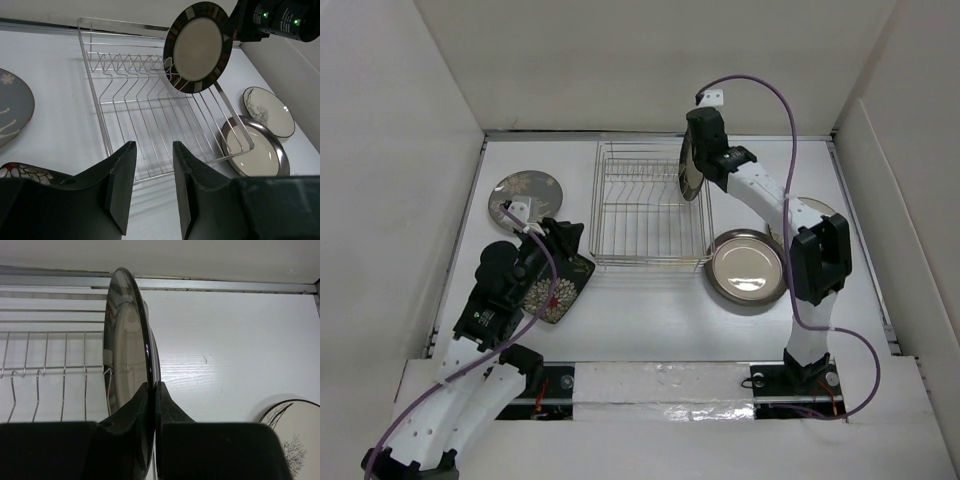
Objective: Load the plates into the dish rack
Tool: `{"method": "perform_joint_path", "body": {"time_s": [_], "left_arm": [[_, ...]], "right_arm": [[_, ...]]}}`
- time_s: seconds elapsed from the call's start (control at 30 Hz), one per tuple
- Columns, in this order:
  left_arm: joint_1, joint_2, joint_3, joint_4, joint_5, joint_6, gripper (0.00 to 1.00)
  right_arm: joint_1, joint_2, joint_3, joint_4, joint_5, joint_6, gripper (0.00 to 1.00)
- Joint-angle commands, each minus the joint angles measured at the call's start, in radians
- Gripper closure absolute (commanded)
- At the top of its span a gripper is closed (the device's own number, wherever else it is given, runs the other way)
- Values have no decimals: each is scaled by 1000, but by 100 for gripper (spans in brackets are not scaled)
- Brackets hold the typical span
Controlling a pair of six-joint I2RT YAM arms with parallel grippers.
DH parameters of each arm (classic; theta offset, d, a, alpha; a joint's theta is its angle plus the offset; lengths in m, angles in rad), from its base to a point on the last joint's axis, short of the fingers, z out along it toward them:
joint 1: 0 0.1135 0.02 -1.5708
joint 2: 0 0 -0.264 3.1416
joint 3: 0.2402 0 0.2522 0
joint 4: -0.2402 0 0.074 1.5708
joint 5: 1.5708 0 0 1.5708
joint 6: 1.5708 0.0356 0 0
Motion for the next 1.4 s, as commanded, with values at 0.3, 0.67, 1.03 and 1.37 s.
{"method": "perform_joint_path", "body": {"time_s": [0.3,0.67,1.03,1.37], "left_arm": [[-4,47,20,33,27,-16,68],[-4,27,20,28,45,-19,68],[-41,-11,27,22,-2,-16,68],[-61,-37,23,22,-7,-14,68]], "right_arm": [[-118,-162,-87,165,-364,123,20],[-339,-672,-698,412,-291,412,100],[-1101,-1001,-1392,530,-623,653,50],[-1167,-649,-1413,755,-904,722,34]]}}
